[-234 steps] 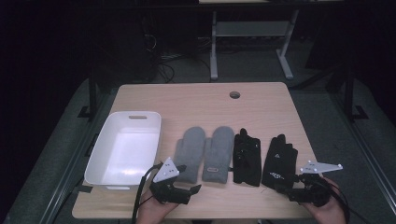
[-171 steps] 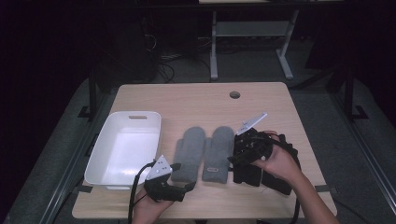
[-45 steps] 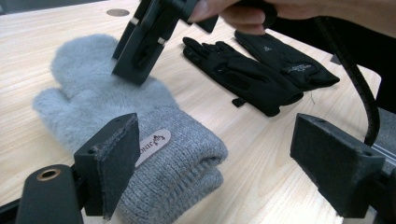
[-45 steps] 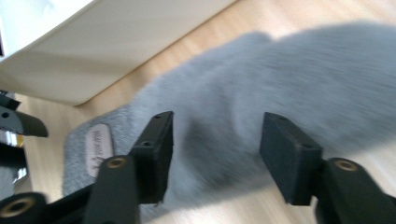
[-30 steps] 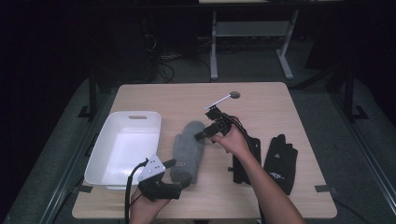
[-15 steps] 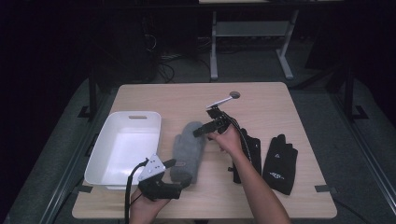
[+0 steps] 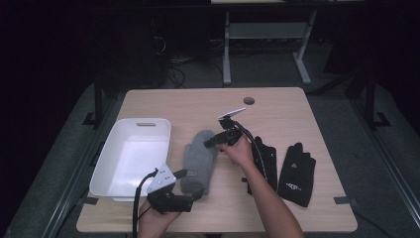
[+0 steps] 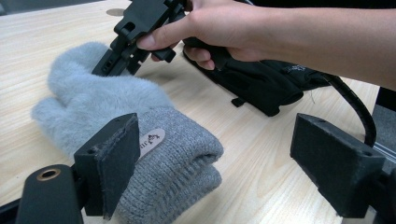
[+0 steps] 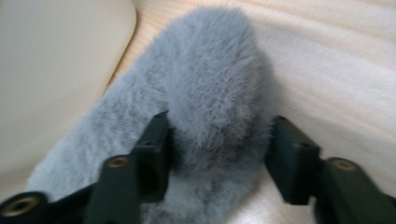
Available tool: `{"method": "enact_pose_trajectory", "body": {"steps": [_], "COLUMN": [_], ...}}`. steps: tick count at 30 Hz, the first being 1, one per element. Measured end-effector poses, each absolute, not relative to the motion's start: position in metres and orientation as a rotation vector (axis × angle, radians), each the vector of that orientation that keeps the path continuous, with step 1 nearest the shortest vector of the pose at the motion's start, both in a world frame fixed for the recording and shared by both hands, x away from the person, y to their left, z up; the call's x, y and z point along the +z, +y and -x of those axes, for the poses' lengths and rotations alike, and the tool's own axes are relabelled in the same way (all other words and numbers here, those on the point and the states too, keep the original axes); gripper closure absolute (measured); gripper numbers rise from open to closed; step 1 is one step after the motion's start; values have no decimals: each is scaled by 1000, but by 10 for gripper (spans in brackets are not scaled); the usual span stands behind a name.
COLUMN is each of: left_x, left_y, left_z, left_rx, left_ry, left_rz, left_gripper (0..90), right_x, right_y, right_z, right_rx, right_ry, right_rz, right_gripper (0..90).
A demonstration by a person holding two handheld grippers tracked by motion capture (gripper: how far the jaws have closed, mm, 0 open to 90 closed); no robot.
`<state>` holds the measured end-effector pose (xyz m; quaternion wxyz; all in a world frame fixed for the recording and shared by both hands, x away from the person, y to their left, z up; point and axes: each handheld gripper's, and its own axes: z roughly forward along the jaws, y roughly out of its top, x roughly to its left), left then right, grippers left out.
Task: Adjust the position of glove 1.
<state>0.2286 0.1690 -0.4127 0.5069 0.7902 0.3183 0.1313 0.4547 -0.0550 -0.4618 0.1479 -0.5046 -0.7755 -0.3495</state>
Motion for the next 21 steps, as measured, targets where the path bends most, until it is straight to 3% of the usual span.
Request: {"method": "enact_pose_trajectory", "body": {"steps": [9,21], "left_x": [-413,-410], "left_y": [169,166], "left_z": [-229,-230], "left_rx": [308,268], "left_ry": [770,778], "left_rz": [-1905,-1894], "left_gripper": [158,159], "right_x": [-457,-437], "right_y": [-55,-76], "right_z": [-452,-435], "right_rx": [-1050,-1159], "right_ry": [-2236,-2242], "right_rz": [1427,1375], "right_gripper": [716,753]}}
